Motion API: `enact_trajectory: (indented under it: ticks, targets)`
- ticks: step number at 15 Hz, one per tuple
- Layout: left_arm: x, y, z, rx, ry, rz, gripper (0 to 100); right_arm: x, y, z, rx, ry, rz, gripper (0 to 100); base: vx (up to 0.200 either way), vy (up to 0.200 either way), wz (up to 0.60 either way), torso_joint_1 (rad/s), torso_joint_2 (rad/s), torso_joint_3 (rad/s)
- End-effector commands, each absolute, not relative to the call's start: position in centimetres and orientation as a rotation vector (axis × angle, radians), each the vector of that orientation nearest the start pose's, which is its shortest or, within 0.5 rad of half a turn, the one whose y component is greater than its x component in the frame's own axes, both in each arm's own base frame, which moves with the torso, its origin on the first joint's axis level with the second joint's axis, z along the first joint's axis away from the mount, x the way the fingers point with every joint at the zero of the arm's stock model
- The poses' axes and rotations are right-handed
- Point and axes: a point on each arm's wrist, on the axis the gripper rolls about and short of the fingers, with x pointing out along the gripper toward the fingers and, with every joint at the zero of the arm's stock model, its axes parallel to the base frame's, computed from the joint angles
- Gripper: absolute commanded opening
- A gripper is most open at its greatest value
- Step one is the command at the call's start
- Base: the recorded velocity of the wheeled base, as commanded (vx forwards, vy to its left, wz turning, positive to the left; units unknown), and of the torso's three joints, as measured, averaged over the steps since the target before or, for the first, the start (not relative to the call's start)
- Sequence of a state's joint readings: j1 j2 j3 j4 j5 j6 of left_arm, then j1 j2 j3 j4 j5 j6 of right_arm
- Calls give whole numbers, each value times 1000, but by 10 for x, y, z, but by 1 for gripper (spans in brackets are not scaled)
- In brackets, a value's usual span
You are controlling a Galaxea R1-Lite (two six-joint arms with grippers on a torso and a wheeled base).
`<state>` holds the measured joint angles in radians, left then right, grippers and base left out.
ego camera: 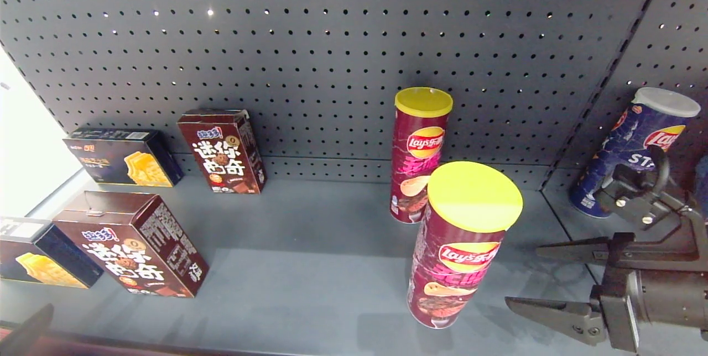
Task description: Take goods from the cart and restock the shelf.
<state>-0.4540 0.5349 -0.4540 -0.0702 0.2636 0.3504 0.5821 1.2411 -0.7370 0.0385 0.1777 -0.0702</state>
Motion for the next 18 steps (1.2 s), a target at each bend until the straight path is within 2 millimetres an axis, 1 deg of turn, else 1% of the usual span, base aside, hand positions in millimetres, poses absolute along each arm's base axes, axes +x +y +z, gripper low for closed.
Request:
enact_trajectory:
  ticks: [1,3,9,15,18]
  targets:
    - [23,-5,213,347,-29,-189,100,153,106,209,-183,543,757,100,0,0,0,0,0,0]
    - [22,-4,213,338,-29,-189,100,156,107,206,-186,557,752,100,0,0,0,0,0,0]
    - [22,-4,213,329,-31,-188,100,166,115,207,-192,564,746,100,0,0,0,0,0,0]
    - [22,-4,213,314,-30,-189,100,174,126,202,-206,593,768,100,0,0,0,0,0,0]
    - [22,-4,210,305,-19,-189,100,176,133,199,-213,593,786,100,0,0,0,0,0,0]
